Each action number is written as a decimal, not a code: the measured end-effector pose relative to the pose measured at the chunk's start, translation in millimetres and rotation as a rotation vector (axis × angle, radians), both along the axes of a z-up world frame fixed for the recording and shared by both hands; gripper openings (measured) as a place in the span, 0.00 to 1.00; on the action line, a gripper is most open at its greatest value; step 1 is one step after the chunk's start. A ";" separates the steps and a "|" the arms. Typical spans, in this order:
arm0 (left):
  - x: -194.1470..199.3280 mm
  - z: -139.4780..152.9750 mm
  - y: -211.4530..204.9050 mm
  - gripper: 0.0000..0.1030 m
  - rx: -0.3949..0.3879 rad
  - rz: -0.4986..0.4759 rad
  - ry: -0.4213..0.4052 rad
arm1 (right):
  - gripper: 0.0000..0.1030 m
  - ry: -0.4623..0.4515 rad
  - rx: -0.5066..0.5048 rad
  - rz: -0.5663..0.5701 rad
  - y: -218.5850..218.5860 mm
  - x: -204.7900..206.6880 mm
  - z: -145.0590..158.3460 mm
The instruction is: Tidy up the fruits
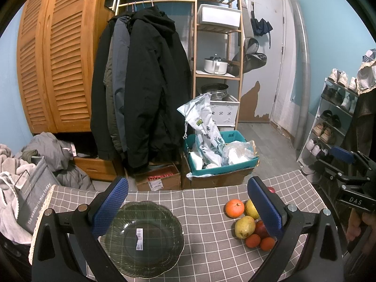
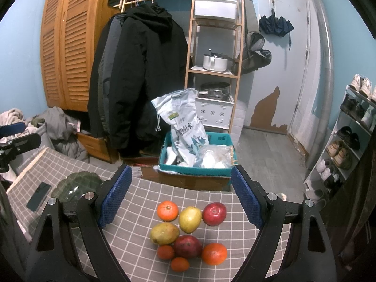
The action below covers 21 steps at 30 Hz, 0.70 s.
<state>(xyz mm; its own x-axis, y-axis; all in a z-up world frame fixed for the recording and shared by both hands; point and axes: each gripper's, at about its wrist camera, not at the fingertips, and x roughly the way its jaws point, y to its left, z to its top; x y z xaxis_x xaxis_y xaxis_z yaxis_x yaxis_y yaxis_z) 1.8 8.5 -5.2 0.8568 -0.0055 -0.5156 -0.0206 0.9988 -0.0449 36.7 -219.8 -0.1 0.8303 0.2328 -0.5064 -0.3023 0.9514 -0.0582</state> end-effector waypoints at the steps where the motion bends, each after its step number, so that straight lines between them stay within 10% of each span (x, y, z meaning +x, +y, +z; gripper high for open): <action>1: 0.1 0.0 0.0 0.99 0.000 0.000 0.000 | 0.82 0.000 0.000 0.000 0.0 0.0 0.0; 21: -2.3 -4.8 0.4 0.99 0.002 0.014 0.004 | 0.82 0.000 0.001 -0.001 -0.2 0.0 0.0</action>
<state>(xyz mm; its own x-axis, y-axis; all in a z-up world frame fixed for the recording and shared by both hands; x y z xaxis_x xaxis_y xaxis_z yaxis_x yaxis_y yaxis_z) -0.5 8.9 -10.1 0.8545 0.0072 -0.5194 -0.0346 0.9985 -0.0430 36.7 -220.0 -0.2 0.8302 0.2327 -0.5065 -0.3018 0.9516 -0.0574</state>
